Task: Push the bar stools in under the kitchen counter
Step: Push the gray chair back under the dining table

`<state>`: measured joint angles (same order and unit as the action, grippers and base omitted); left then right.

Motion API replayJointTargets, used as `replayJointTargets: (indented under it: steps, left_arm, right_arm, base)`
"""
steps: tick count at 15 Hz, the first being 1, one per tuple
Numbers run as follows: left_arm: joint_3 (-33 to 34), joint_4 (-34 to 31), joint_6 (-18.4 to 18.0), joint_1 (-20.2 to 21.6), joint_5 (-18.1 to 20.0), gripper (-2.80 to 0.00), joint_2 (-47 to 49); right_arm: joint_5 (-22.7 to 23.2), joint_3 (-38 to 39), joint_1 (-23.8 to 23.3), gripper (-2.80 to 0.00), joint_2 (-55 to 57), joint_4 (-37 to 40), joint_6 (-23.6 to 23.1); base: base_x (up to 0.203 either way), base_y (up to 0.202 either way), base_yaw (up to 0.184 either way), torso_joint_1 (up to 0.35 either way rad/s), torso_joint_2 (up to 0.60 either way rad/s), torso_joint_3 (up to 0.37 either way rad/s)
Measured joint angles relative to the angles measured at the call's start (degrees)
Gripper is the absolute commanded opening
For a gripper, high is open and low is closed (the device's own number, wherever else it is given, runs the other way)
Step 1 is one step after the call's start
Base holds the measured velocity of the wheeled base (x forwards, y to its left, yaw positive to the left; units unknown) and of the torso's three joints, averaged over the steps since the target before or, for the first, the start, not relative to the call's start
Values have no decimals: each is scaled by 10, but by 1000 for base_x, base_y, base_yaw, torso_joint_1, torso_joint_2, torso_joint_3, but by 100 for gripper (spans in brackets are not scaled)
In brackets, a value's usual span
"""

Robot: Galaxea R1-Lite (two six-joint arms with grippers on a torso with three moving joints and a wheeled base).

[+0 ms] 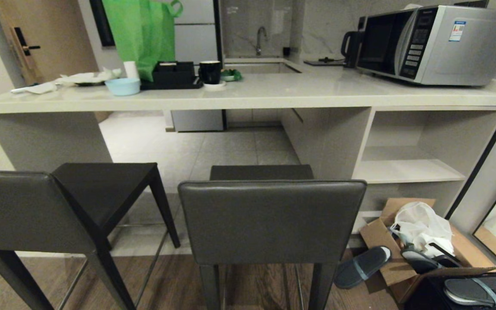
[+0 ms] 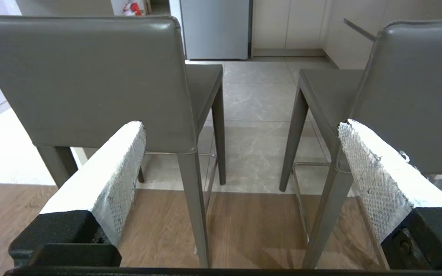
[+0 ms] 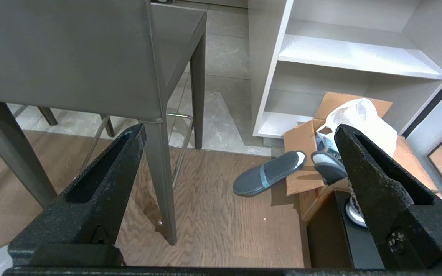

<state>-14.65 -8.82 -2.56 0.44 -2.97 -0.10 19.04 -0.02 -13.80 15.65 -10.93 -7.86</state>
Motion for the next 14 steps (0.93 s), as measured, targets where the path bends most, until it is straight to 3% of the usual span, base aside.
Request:
replayJointTargets:
  steps: [5,9,12,14]
  left_arm:
    - [-3,-2,-1,0,2,0,0]
    - [-7,-2,-26,-2,67,0,0]
    - [-8,-4,-29,-2,78,0,0]
    - [-3,-7,-29,-2,110,0,0]
  right_arm:
    - [2,0,0,0,0,0,12]
    - [11,-13,0,0,0,-14,19]
    - [83,-98,4,0,4,-8,94]
    - [147,-151,13,0,19,10,144]
  base:
    - [0,0,0,0,0,0]
    - [0,0,0,0,0,0]
    - [0,0,0,0,0,0]
    - [0,0,0,0,0,0]
